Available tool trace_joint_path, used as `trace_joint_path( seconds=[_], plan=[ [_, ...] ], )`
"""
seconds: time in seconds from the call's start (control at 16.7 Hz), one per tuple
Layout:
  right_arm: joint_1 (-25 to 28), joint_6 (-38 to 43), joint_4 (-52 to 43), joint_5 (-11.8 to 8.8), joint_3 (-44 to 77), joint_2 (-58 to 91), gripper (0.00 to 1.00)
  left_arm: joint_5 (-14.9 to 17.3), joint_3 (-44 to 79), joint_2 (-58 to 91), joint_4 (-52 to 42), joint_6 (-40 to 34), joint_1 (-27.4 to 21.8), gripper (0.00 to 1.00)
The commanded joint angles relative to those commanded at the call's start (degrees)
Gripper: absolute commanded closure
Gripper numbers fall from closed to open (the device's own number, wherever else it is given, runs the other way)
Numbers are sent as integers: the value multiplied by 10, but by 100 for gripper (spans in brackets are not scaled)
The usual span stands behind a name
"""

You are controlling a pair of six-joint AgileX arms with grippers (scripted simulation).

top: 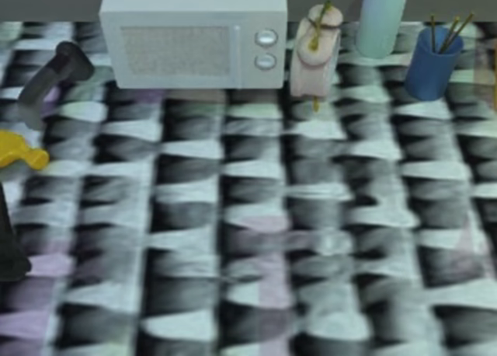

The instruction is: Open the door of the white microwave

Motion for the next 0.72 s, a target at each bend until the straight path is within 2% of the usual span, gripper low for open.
trace_joint_path(
  seconds=[0.36, 0.72],
  plan=[
    [0, 0, 0, 0, 0, 0, 0, -6, 48, 54, -36, -9, -11, 0],
    [0, 0, 0, 0, 0, 0, 0, -26, 269, 275, -172, -48, -65, 0]
  ],
)
